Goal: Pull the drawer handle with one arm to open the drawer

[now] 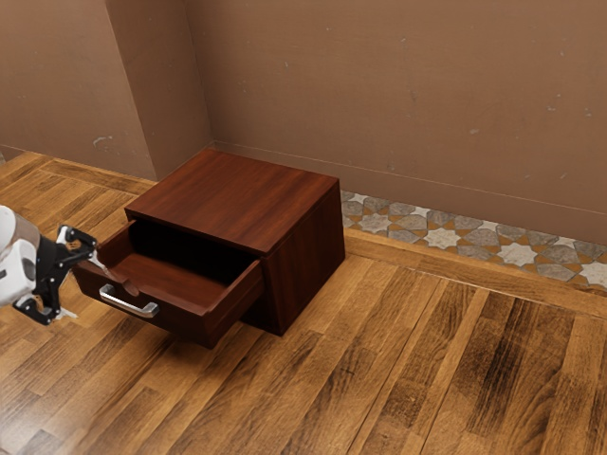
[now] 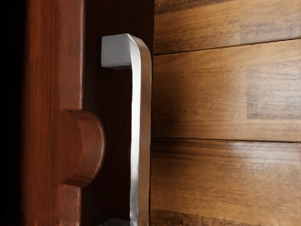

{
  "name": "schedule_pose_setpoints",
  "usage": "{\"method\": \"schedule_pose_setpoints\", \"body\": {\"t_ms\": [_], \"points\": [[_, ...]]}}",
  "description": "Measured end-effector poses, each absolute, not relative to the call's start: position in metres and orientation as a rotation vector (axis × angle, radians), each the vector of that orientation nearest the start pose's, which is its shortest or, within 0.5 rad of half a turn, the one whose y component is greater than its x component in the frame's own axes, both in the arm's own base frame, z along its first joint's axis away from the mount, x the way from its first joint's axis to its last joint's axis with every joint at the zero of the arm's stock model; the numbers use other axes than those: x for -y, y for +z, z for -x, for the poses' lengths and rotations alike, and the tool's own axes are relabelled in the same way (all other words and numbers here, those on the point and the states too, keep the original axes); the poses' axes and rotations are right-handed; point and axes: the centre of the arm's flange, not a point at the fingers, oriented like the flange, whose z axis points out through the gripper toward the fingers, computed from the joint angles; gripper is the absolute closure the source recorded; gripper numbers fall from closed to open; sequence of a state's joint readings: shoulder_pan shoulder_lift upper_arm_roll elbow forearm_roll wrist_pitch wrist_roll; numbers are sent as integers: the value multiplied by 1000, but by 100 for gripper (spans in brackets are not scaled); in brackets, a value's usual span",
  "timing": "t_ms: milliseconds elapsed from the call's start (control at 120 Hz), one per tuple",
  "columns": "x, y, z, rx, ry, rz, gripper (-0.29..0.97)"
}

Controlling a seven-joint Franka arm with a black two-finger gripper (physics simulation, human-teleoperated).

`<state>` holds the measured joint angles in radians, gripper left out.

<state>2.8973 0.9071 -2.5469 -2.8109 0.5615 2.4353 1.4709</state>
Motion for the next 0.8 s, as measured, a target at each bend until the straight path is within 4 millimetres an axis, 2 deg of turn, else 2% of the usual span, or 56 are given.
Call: {"method": "schedule_pose_setpoints", "body": {"t_ms": [117, 167, 217, 267, 392, 517, 658, 750, 800], "points": [[-146, 501, -329, -1858, -385, 2048, 1], [-151, 516, -330, -1853, -342, 2089, 1], [-138, 547, -337, -1860, -299, 2087, 1], [-129, 567, -345, -1871, -265, 2114, 1], [-113, 600, -370, -1891, -181, 2195, 0], [-99, 629, -379, -1883, -115, 2268, 0], [-86, 672, -400, -1812, -65, 2366, 0], [-77, 684, -411, -1779, -25, 2419, 0], [-62, 691, -420, -1775, -9, 2419, 0]]}}
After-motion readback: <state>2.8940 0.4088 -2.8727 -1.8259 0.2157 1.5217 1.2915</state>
